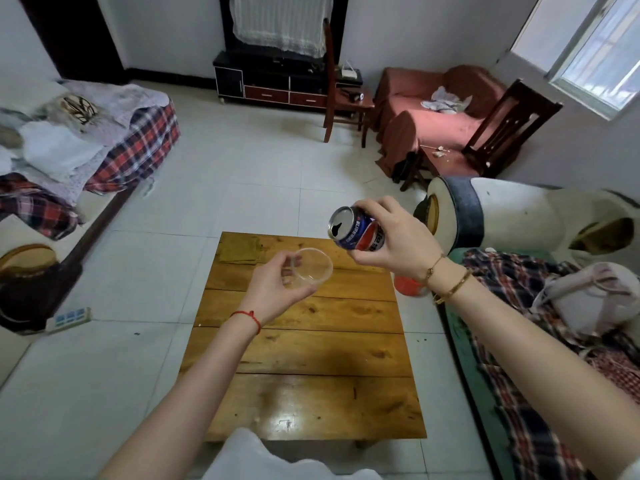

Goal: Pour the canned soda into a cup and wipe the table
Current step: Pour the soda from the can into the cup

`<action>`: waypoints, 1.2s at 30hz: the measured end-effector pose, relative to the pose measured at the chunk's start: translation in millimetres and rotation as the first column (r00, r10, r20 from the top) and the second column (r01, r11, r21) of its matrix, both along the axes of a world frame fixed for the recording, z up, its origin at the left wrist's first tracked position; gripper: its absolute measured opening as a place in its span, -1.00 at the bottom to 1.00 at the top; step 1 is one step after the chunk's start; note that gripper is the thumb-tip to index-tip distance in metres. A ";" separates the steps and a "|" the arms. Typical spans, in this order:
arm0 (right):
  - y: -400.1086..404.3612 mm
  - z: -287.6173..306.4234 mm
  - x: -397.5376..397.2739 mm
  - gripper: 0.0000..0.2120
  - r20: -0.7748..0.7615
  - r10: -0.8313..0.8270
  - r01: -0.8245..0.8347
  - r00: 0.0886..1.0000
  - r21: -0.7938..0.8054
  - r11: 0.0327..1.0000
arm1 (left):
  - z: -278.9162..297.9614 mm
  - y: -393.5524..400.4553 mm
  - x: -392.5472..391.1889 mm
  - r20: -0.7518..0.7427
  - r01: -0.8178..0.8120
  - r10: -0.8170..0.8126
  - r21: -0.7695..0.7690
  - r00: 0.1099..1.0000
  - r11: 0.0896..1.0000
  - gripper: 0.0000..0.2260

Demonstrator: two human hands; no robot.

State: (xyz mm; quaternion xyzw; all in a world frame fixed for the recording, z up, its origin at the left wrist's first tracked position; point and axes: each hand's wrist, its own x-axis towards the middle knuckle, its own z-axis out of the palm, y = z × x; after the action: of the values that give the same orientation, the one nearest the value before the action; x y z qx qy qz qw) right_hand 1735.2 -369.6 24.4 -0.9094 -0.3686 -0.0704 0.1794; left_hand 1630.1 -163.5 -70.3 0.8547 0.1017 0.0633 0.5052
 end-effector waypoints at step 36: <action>9.3 24.2 19.7 -0.32 0.203 0.073 -0.009 0.976 -0.303 0.953 | -6.5 -0.9 11.6 -0.007 -0.074 0.074 -0.015 0.997 0.997 -0.39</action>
State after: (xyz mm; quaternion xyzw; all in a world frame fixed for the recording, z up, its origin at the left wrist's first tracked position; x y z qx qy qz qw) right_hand 1754.9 -360.3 48.6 -0.9055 -0.4109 -0.1062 0.0002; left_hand 1641.7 -164.4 -76.9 0.8465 0.1352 0.0785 0.5089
